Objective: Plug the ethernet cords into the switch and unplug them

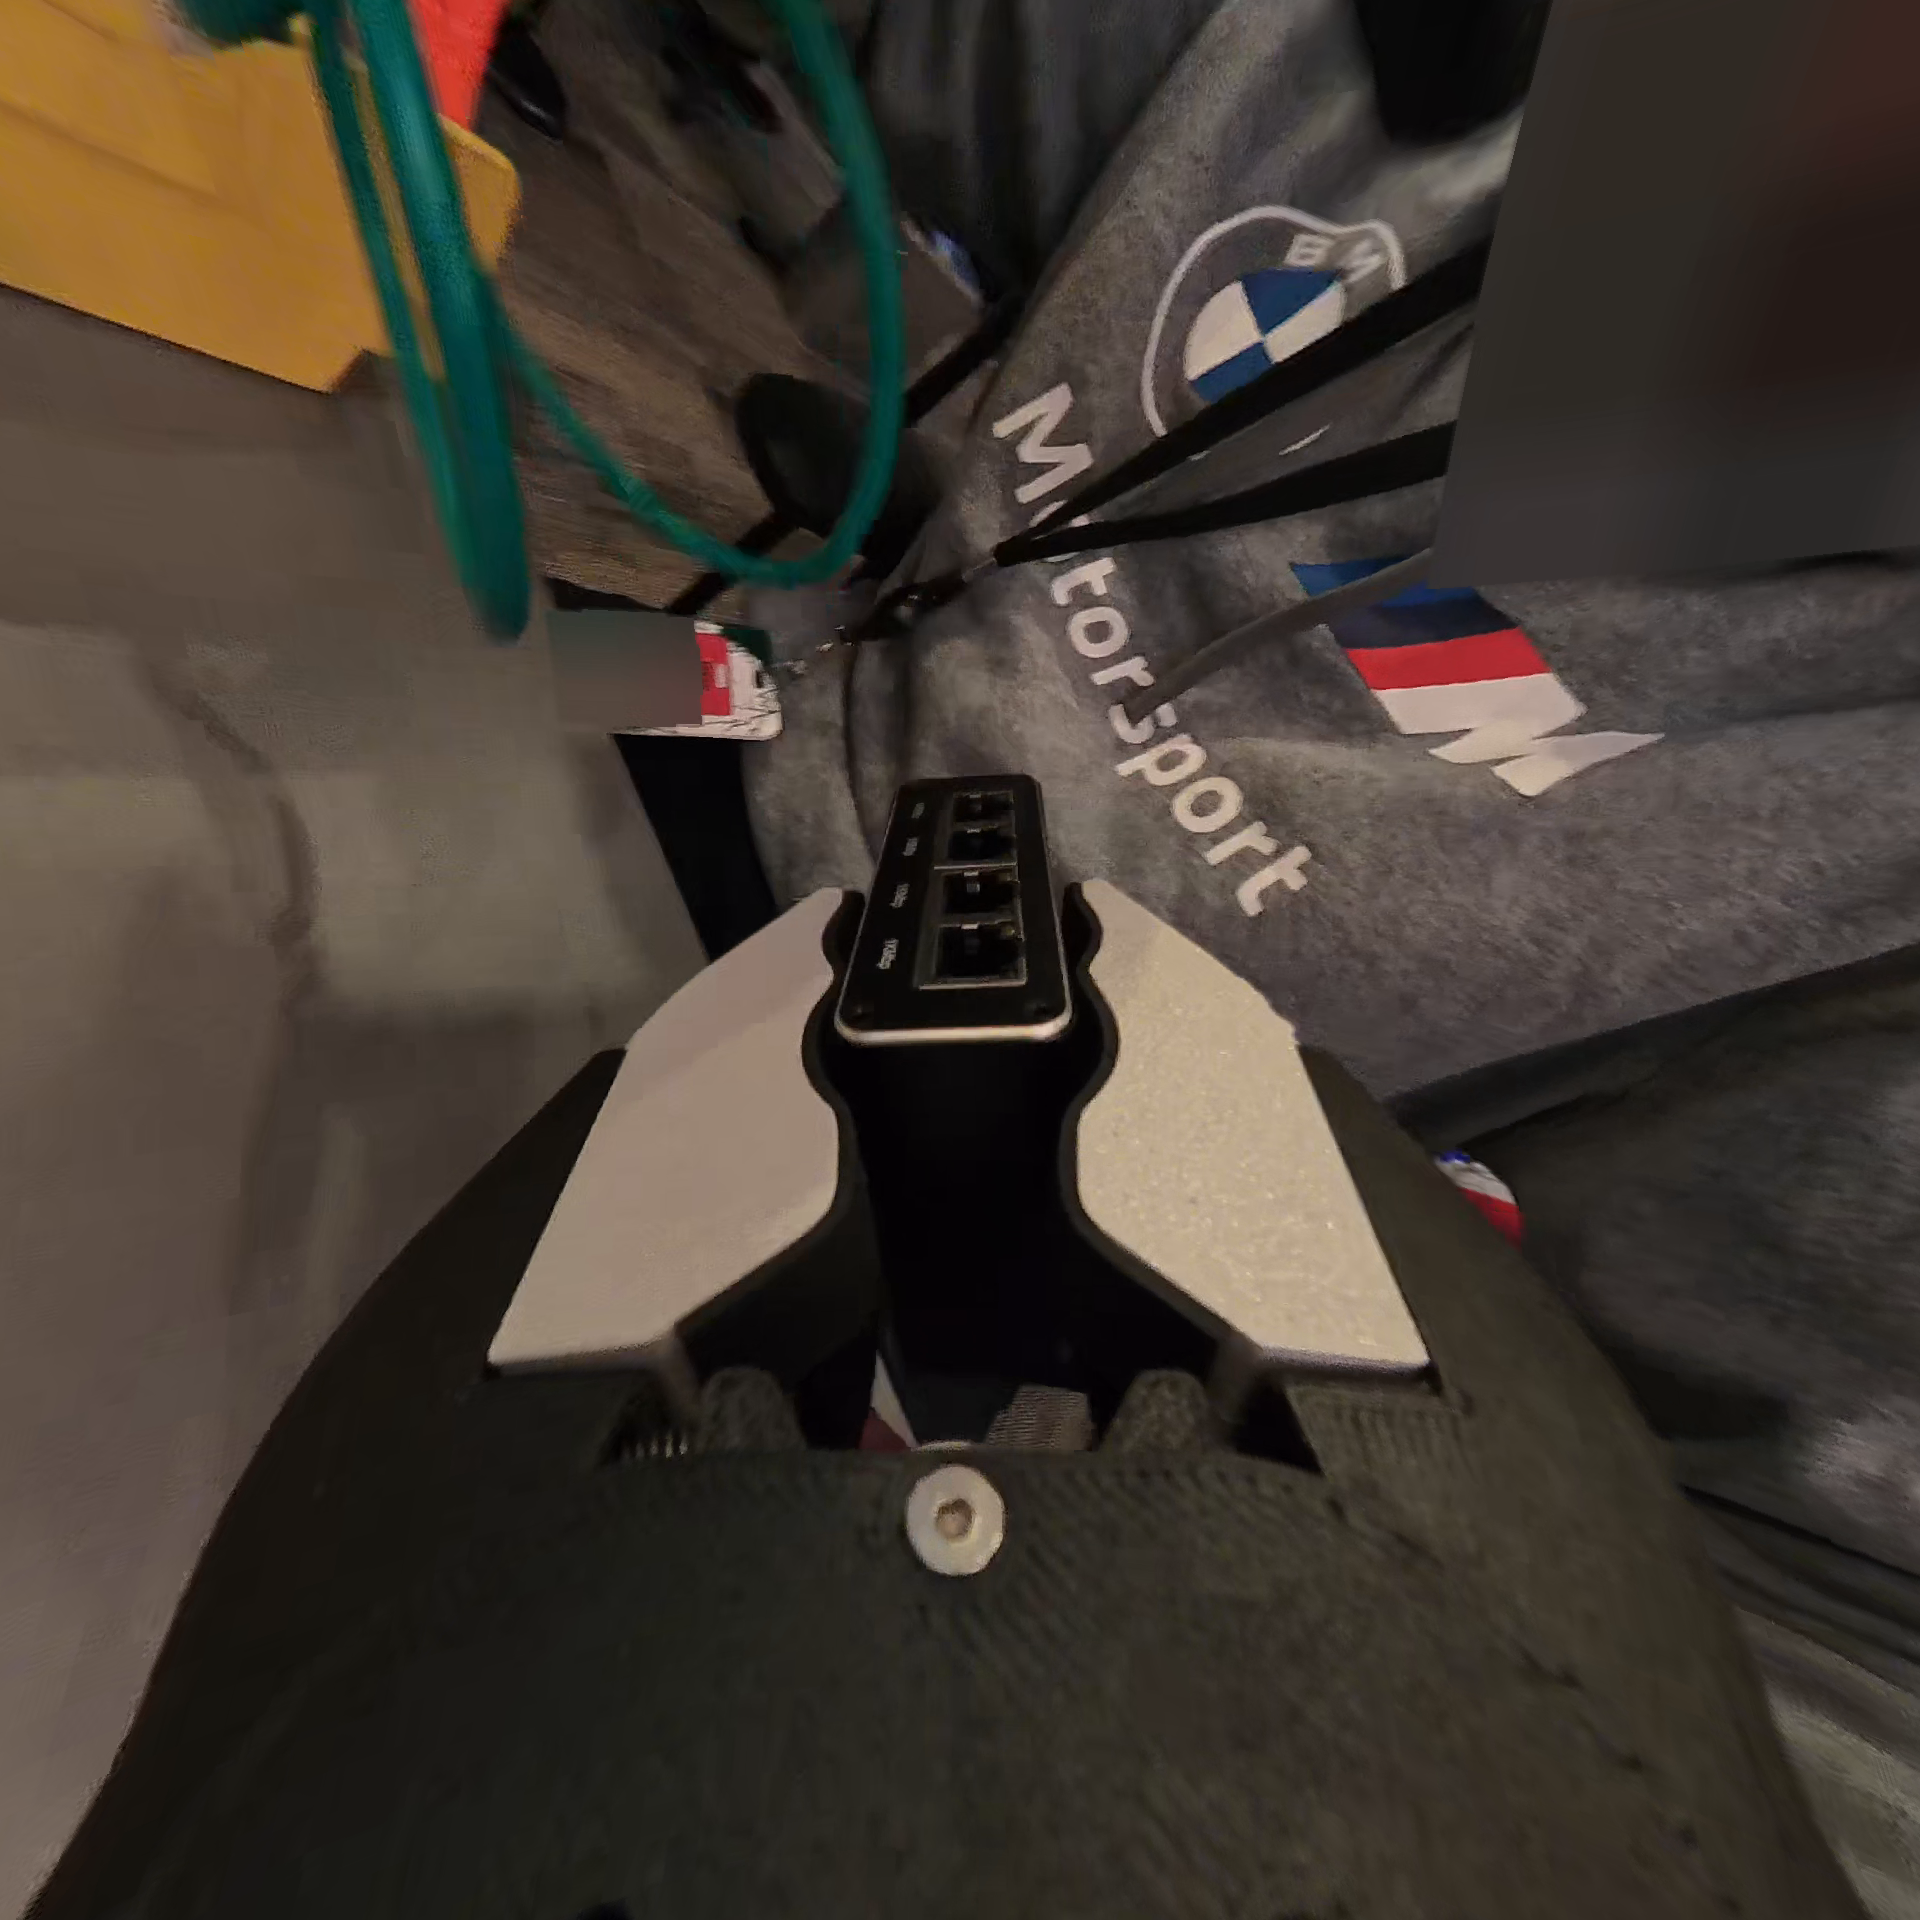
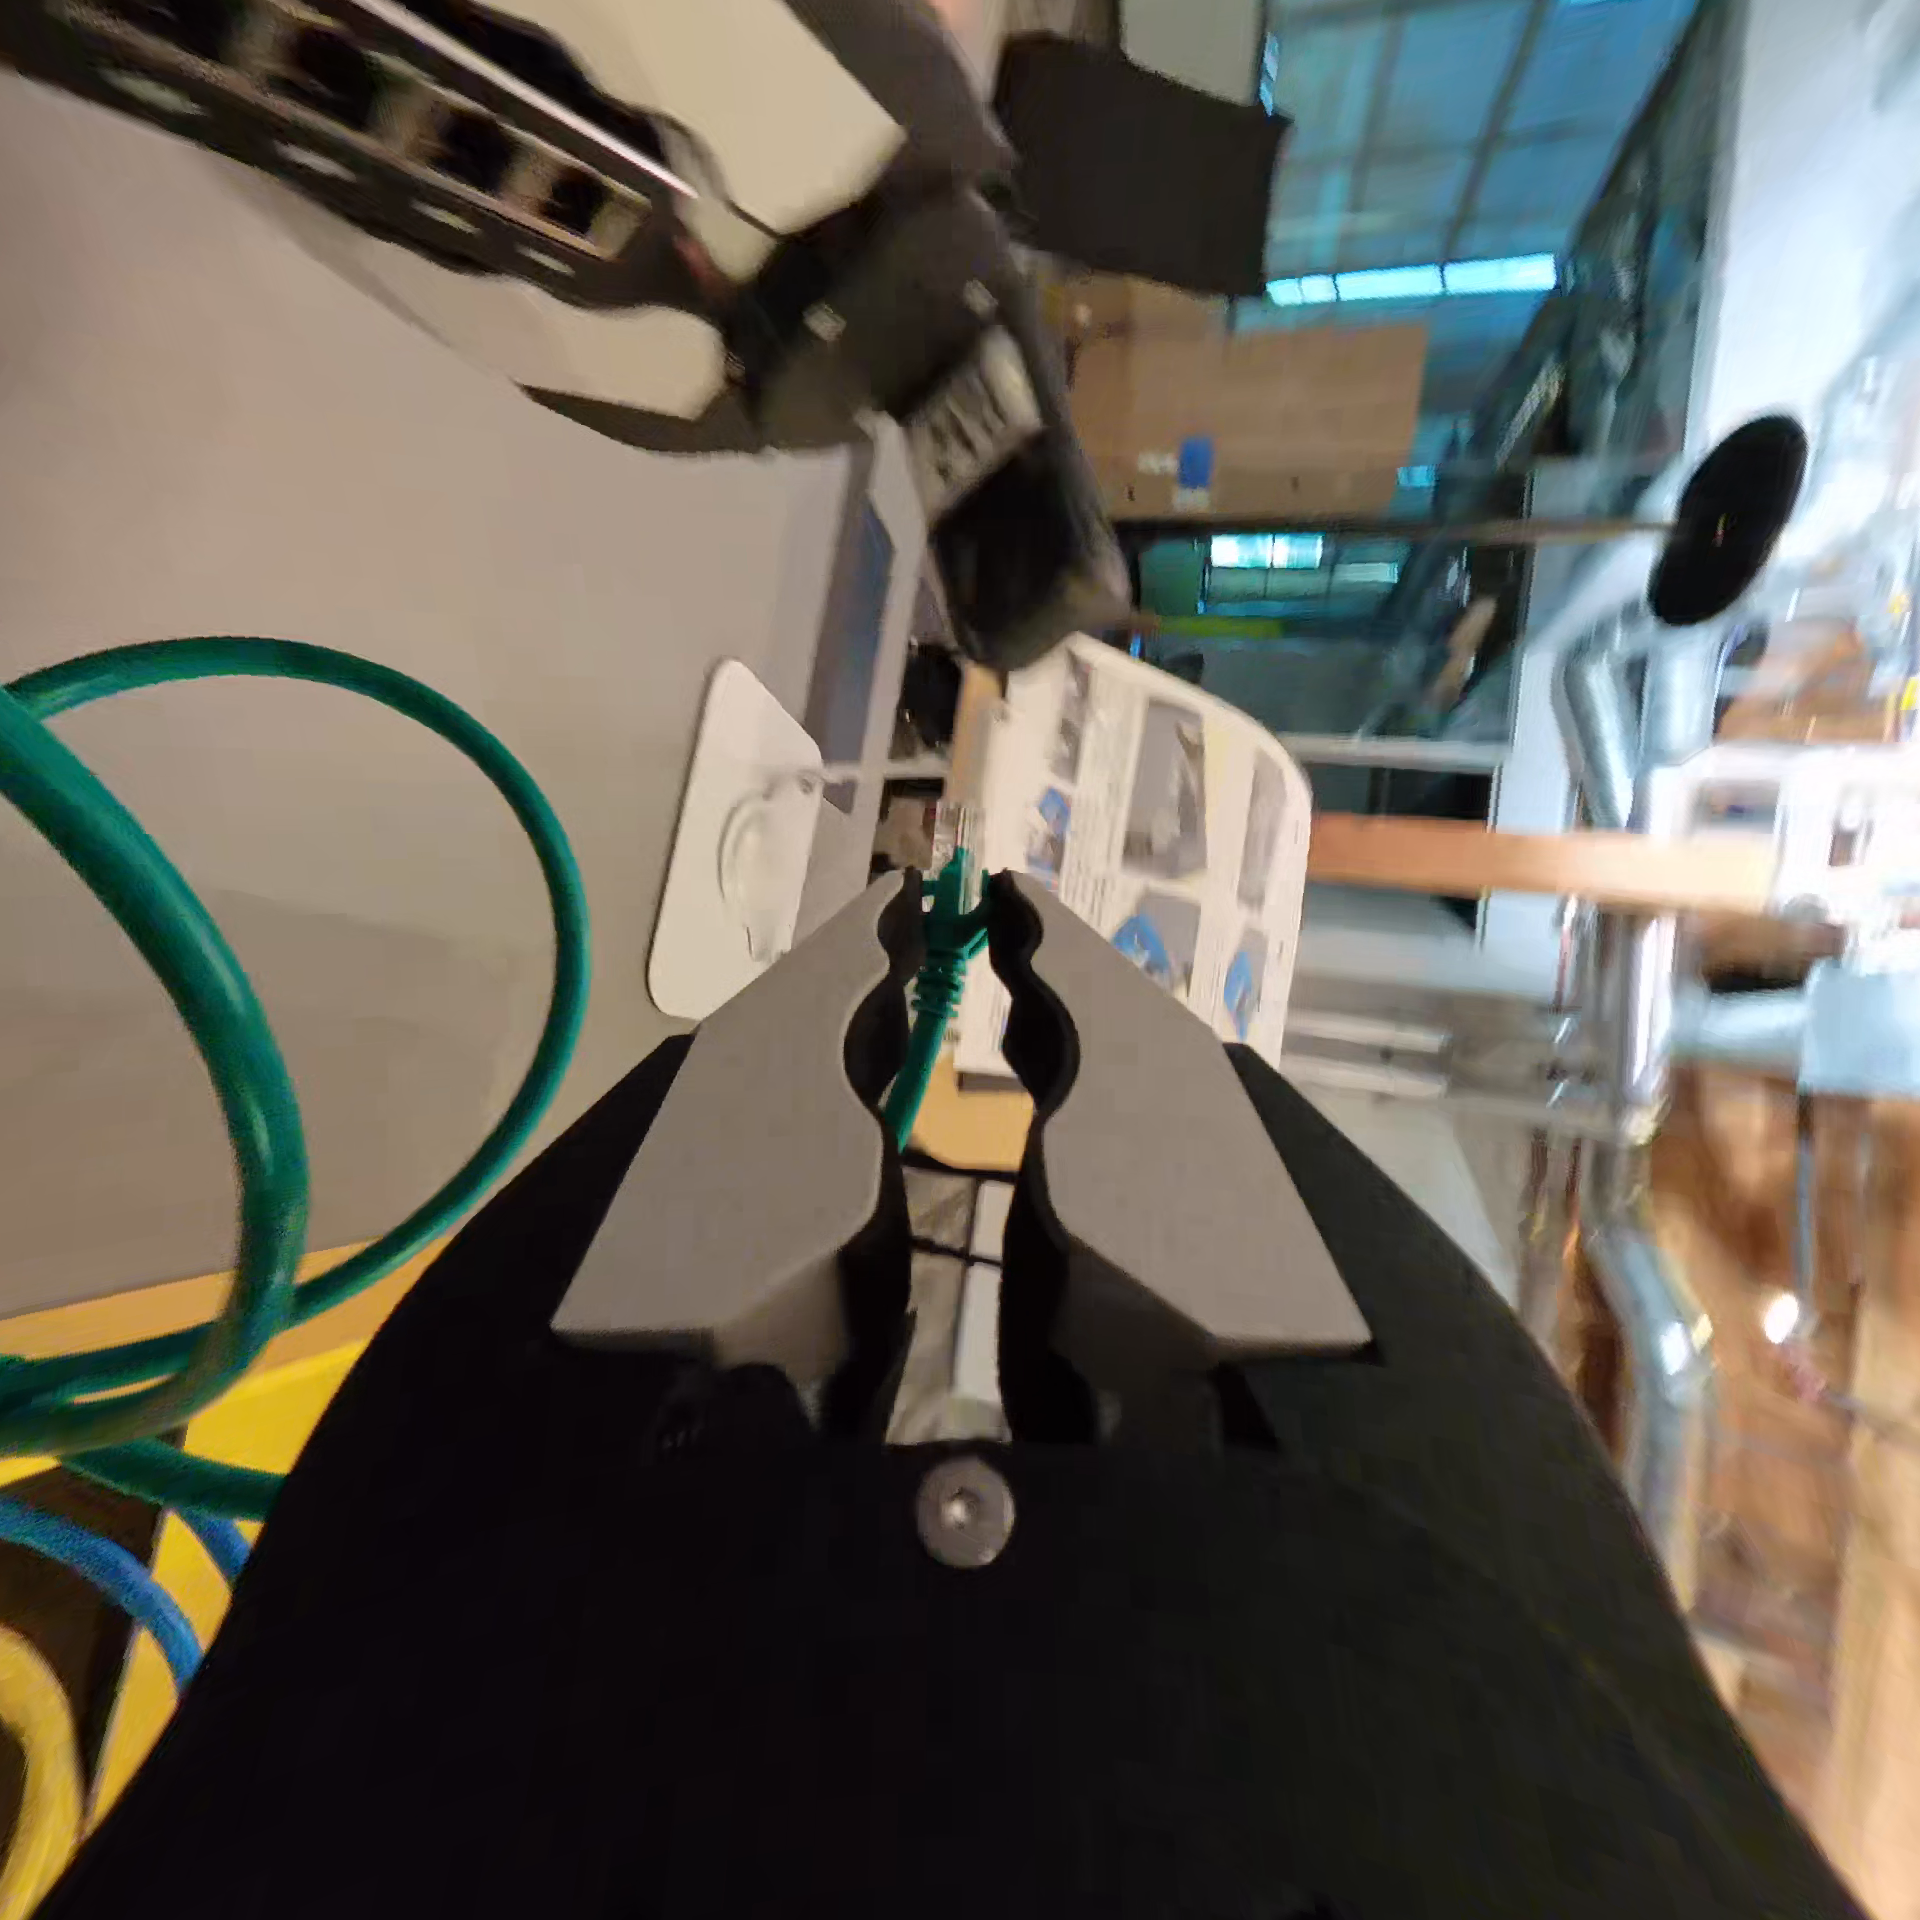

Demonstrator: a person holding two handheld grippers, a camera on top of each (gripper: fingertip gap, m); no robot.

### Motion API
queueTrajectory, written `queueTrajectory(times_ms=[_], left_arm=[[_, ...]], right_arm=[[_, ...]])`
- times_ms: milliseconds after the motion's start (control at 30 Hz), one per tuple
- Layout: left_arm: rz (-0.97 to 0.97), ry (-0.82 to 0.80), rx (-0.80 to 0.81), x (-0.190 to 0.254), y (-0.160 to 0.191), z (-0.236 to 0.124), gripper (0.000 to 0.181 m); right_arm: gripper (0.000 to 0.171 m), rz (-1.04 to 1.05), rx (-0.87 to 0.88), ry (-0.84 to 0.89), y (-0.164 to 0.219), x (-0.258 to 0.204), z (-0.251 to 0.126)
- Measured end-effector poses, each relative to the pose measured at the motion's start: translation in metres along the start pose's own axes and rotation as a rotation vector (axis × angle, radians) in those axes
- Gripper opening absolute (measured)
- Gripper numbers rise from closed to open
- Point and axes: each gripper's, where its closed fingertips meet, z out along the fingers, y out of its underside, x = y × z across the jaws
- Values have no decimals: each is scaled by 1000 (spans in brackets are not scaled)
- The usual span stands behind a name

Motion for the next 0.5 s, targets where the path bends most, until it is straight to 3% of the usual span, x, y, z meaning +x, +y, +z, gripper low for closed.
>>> queueTrajectory(times_ms=[267,367,500], left_arm=[[50,-148,57,3,11,-10,36],[69,-165,102,5,15,-10,36],[86,-190,117,3,22,-4,36]], right_arm=[[10,286,-301,224,103,83,-67],[10,342,-414,280,137,80,-94],[10,371,-556,273,175,33,-107]])
